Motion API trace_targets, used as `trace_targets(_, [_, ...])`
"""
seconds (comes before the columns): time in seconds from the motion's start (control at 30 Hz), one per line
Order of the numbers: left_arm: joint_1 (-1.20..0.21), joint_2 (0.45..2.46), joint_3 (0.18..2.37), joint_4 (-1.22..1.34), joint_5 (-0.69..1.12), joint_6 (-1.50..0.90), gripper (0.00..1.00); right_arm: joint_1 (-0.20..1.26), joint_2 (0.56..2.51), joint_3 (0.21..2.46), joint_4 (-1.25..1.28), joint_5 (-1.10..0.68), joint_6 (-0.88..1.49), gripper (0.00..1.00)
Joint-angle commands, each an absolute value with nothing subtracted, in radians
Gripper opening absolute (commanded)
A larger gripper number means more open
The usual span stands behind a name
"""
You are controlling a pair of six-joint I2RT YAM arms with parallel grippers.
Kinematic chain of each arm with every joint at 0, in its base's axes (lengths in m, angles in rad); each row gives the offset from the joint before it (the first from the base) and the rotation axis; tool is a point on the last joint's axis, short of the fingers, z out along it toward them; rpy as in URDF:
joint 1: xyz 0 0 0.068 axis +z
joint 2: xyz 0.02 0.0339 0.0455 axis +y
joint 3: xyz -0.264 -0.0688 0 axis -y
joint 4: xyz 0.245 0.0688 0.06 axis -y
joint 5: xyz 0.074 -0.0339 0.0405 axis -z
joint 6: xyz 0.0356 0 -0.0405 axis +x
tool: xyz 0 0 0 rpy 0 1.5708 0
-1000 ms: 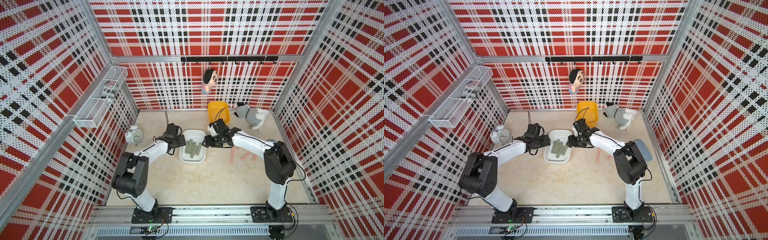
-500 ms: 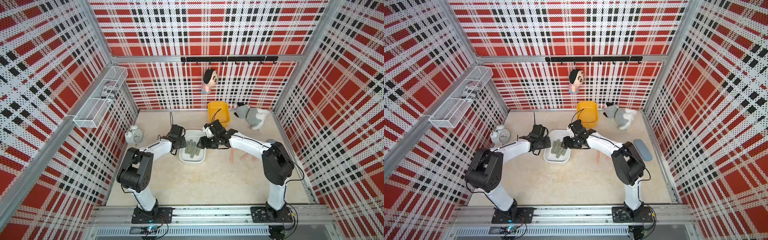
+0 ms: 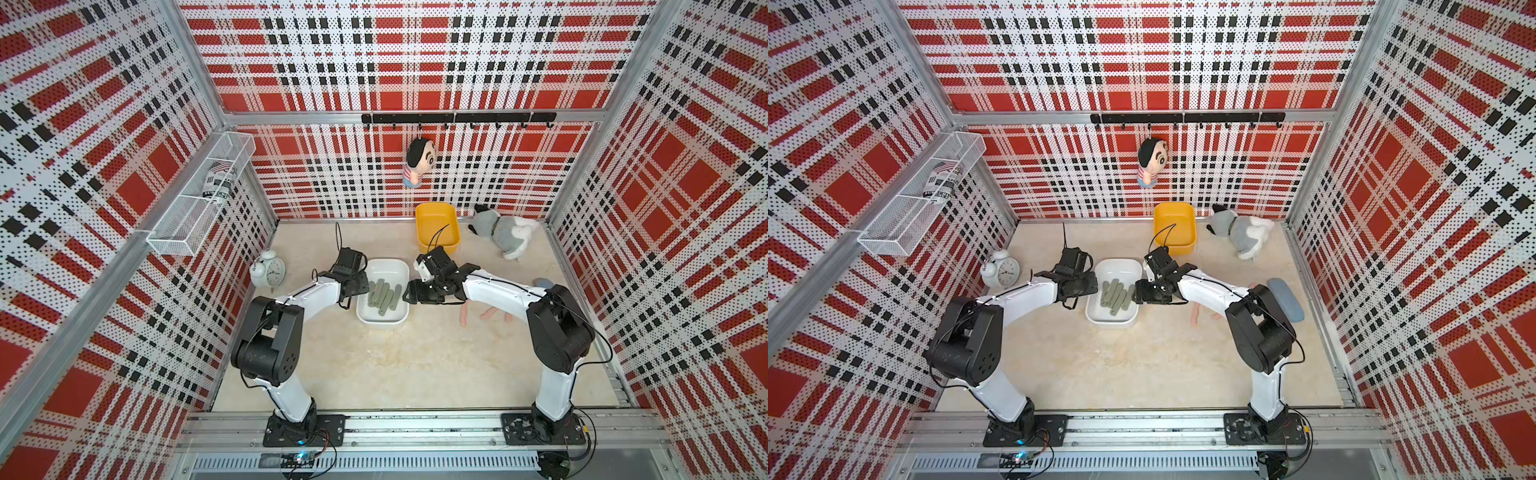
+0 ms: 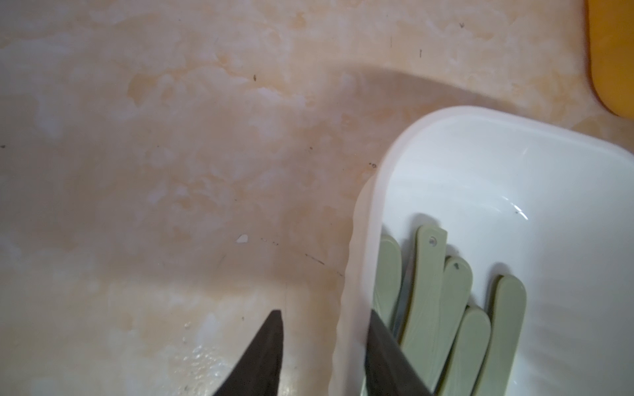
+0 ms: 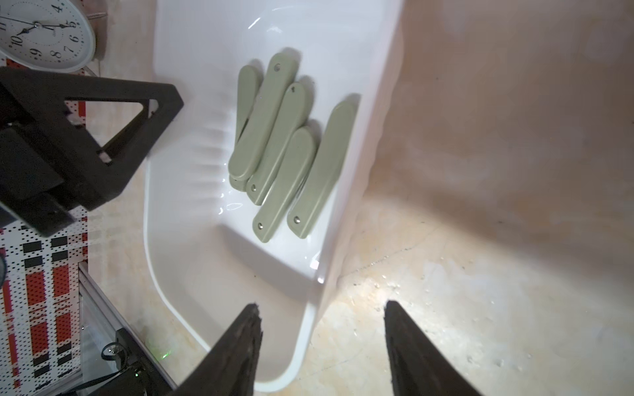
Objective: Place the fruit knives into the storage box by color
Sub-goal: Move the storage box to the center of the board.
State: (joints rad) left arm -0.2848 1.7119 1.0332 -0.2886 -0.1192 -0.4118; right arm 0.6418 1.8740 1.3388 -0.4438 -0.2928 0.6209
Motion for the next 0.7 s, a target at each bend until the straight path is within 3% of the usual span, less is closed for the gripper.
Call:
trace_targets(0.0, [-0.268,1.689,1.045,-0.328,-0.162,-0.39,0.41,0.618,1.817,1.331,-0.429,-0.28,0.603,0.61])
trace_targets(0.5, [-0.191,1.682,1.055,-0.373,-0.198,-0.374,0.43,0.518,1.843,1.423,-0.466,-0.278,0.561,0.64])
trace_targets(0.6, [-0.19,1.677,1.057,-0.373,-0.195,-0.374,0.46,0.494,1.847,1.446,-0.474,-0.272,0.561,0.65])
trace_targets(0.67, [-0.19,1.664,1.062,-0.37,-0.18,-0.374,0.55,0.47,1.85,1.458,-0.478,-0.262,0.561,0.66])
